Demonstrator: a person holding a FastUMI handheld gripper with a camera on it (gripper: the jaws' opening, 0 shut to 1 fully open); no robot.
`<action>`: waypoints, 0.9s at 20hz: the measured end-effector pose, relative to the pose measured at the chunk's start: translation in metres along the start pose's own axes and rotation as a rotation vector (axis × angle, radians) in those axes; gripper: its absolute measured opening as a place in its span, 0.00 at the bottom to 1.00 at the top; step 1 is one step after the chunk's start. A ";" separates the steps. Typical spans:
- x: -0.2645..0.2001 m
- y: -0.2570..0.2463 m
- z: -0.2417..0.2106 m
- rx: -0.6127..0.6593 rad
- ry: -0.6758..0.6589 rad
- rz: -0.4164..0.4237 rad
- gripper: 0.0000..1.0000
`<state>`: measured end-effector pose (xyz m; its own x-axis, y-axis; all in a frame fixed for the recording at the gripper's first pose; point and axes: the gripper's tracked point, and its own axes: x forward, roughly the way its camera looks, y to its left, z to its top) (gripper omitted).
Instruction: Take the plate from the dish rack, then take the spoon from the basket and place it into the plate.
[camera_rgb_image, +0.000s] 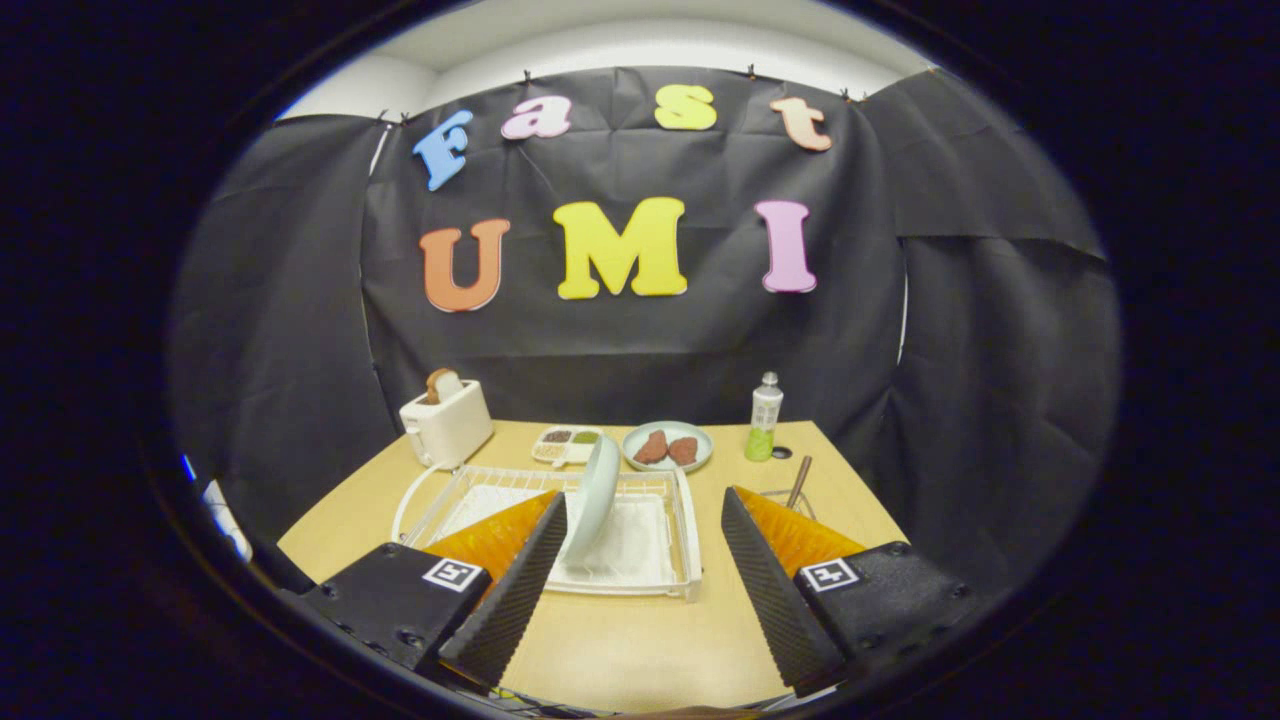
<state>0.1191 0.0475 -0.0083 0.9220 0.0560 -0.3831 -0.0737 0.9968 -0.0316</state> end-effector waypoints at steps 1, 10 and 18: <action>0.014 0.004 0.004 0.001 0.055 0.004 1.00; 0.115 0.033 0.030 -0.126 0.433 -0.089 0.97; 0.164 0.040 0.029 -0.173 0.610 -0.225 0.66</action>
<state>0.2783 0.0984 -0.0460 0.5462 -0.2454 -0.8009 -0.0112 0.9539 -0.2999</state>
